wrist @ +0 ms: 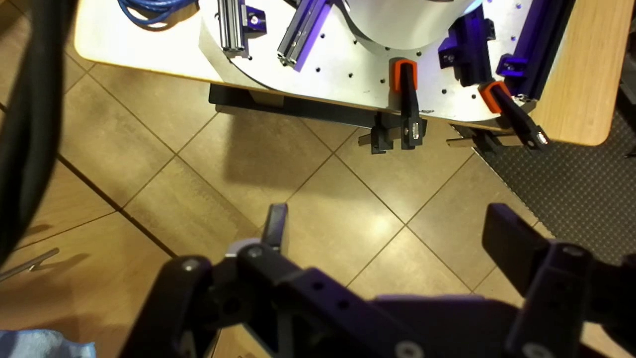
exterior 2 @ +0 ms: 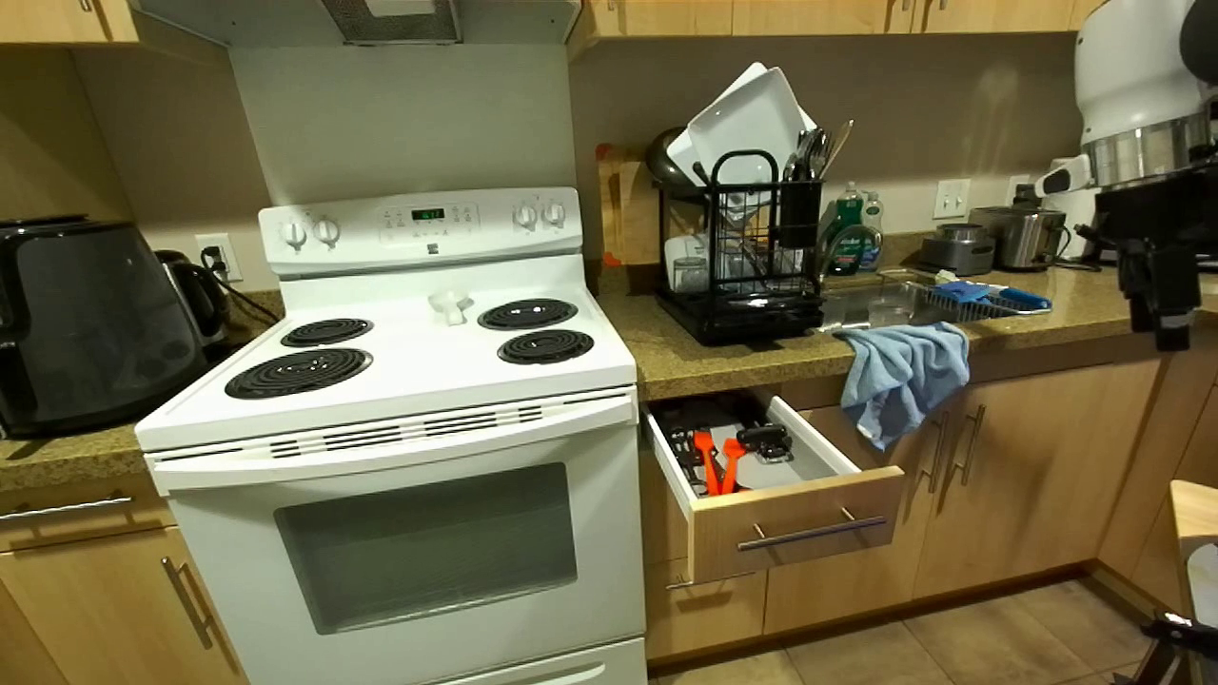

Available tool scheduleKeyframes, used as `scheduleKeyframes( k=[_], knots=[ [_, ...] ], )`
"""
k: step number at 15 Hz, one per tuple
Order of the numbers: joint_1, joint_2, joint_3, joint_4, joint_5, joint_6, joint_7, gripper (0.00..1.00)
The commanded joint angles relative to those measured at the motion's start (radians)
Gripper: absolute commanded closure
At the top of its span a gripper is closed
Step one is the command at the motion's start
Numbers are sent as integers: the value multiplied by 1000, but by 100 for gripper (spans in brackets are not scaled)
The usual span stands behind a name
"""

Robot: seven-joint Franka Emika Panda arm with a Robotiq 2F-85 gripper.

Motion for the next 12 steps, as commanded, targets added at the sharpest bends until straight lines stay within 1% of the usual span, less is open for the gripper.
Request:
scheduleKeyframes(
  k=[1, 6, 12],
  knots=[
    [44, 79, 40, 27, 14, 66, 6, 0],
    [144, 178, 112, 81, 39, 178, -10, 0],
    [241, 293, 178, 146, 68, 265, -56, 0]
  ],
)
